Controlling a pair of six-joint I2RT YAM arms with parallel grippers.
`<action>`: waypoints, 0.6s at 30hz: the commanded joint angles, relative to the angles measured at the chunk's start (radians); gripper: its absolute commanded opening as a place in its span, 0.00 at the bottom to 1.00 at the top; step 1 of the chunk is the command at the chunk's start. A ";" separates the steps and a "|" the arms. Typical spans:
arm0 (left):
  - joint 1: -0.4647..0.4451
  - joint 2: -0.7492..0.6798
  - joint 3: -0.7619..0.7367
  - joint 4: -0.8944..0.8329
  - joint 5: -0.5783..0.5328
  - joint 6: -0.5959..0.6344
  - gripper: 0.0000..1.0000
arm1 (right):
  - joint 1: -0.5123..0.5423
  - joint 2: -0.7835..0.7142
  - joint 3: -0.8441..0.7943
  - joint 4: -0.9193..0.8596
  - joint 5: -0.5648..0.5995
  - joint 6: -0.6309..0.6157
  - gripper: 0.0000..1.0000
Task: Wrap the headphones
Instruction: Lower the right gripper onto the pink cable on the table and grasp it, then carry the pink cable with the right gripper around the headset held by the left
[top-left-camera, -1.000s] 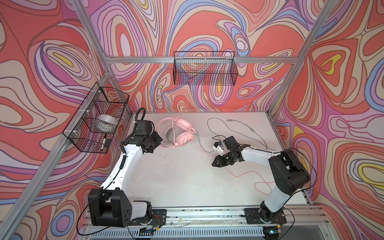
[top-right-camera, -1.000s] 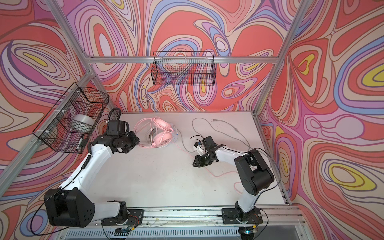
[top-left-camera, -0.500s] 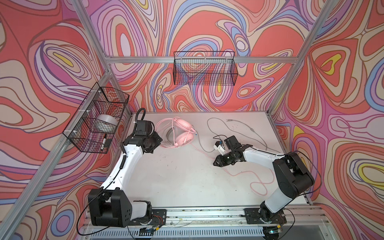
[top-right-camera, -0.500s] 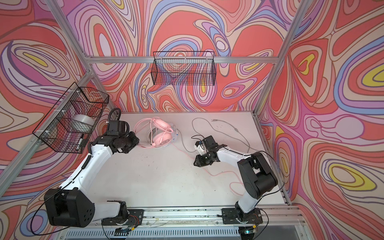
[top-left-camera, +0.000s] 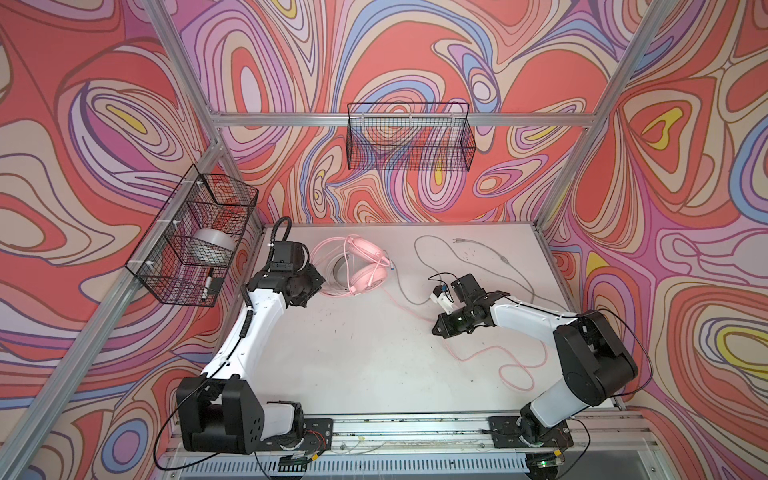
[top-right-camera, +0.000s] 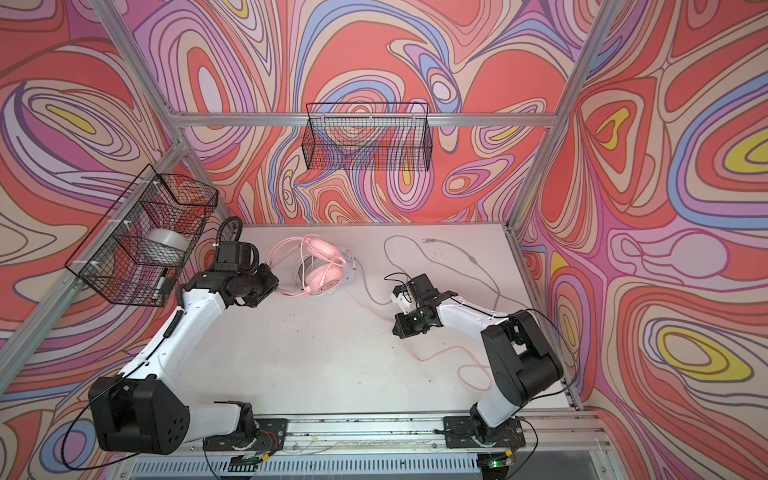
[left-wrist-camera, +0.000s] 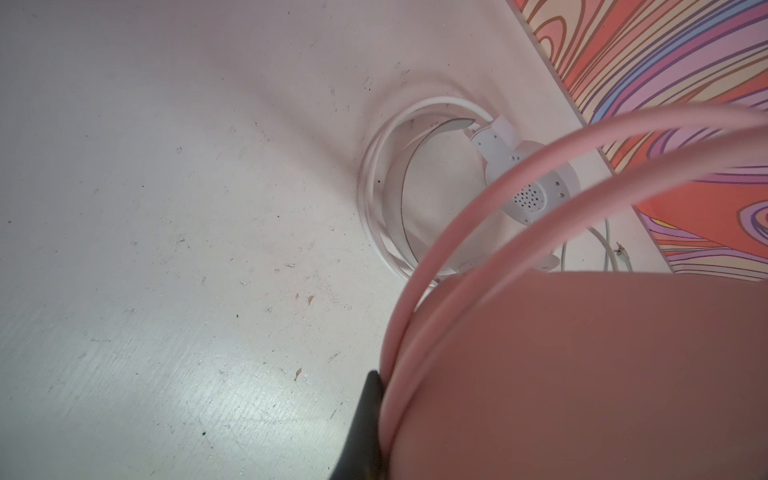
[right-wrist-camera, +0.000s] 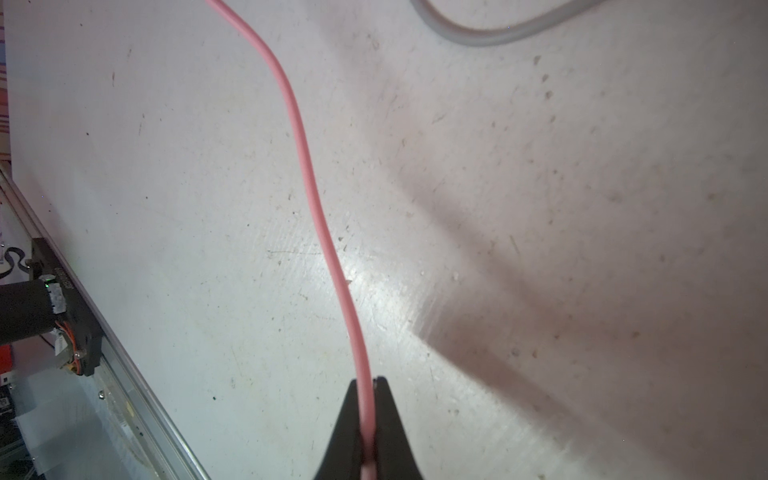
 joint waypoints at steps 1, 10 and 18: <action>0.007 -0.006 0.002 0.045 0.029 -0.040 0.00 | 0.025 -0.007 0.018 -0.008 0.002 -0.025 0.02; 0.004 -0.025 -0.008 0.048 0.009 -0.087 0.00 | 0.172 -0.084 0.067 -0.054 0.069 -0.128 0.00; -0.024 -0.033 -0.017 0.045 -0.045 -0.099 0.00 | 0.261 -0.118 0.174 -0.160 0.028 -0.235 0.00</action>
